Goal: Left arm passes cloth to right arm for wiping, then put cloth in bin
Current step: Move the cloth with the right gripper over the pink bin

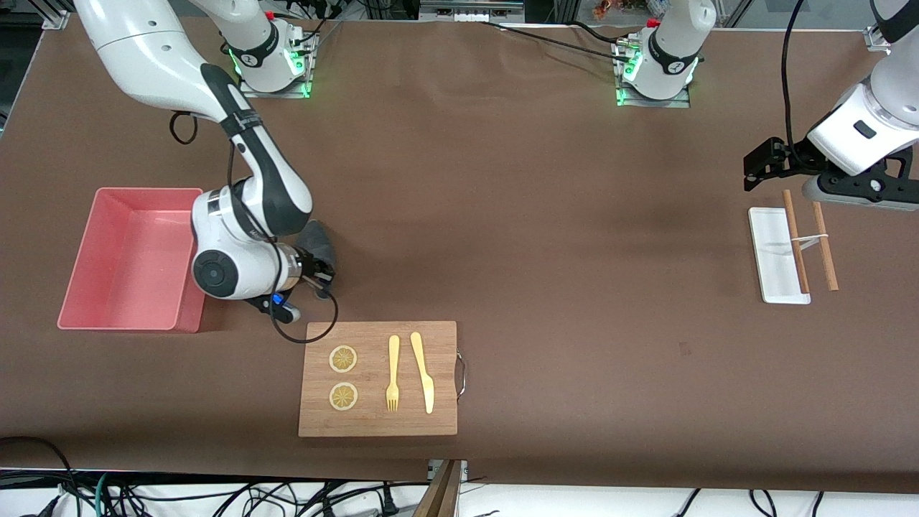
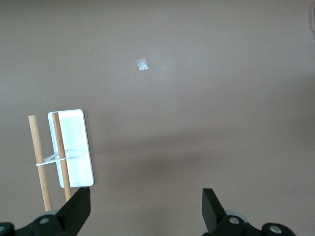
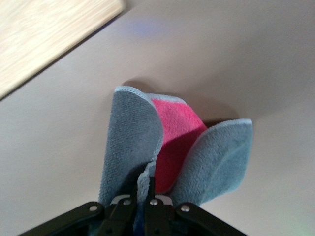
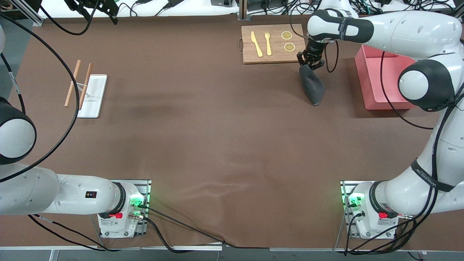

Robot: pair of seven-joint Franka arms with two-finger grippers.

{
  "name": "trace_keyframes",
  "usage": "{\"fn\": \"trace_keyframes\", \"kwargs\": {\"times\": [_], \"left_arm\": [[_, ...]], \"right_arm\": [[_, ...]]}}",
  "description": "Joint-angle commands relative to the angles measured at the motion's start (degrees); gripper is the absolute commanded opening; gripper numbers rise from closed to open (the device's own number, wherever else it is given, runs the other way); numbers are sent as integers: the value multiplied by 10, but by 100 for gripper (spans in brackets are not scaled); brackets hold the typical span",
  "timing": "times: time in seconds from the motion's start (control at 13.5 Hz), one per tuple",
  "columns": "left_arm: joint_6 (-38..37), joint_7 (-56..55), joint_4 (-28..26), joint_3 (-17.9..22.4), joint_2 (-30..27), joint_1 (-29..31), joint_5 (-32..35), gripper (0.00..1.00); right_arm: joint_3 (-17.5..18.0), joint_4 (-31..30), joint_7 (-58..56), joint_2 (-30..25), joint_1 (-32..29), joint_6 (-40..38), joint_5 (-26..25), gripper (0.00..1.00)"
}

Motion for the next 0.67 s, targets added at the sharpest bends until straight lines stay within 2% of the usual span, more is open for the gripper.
{"fn": "trace_keyframes", "kwargs": {"times": [0.0, 0.15, 0.44, 0.59], "left_arm": [[0, 14, -21, 1, -27, 9, -10, 100], [-2, 12, -11, -3, -20, 8, -8, 100], [-15, 13, -11, -4, -12, 3, -7, 100], [-24, 13, -10, -5, -11, 3, -7, 100]], "right_arm": [[42, 8, 78, 5, -2, 28, -6, 0], [44, 39, 78, -1, -3, 5, -5, 0], [38, 161, 46, -15, -14, -182, -8, 0], [8, 186, -35, -36, -29, -260, -5, 0]]}}
